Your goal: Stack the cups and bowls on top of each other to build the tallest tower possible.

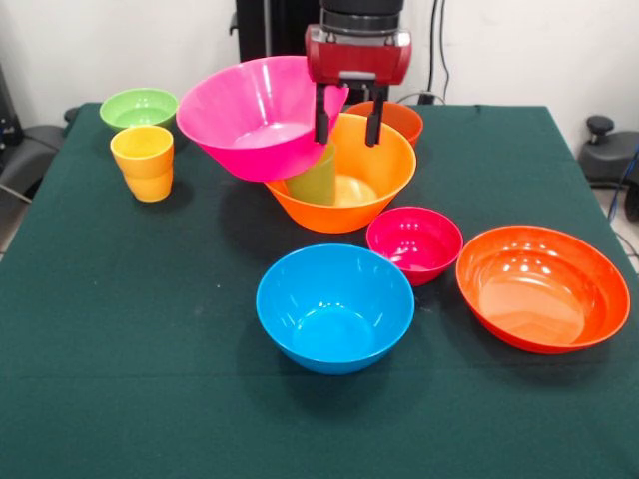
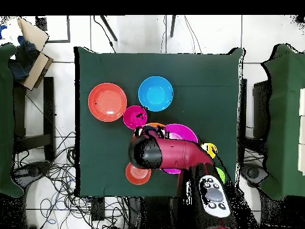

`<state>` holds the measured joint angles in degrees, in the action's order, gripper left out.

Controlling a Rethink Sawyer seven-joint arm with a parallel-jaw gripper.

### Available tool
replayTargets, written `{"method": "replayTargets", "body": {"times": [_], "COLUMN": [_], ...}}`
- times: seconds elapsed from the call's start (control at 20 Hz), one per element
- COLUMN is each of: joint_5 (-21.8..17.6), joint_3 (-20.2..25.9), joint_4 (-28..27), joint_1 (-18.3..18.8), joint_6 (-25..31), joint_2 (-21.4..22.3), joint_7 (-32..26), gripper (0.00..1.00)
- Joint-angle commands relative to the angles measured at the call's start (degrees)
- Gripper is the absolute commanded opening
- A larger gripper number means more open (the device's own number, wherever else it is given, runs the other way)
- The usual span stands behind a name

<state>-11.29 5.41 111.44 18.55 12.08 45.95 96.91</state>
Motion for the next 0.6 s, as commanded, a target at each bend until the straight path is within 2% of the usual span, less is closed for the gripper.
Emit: {"method": "replayTargets", "body": {"times": [0.05, 0.6], "joint_5": [-0.5, 0.1], "joint_3": [7.6, 8.3], "joint_4": [4.9, 4.9], "joint_1": [1.1, 1.2], "joint_6": [1.2, 2.2], "joint_2": [6.8, 7.3], "joint_7": [3.9, 4.1], "gripper": [1.0, 1.0]}}
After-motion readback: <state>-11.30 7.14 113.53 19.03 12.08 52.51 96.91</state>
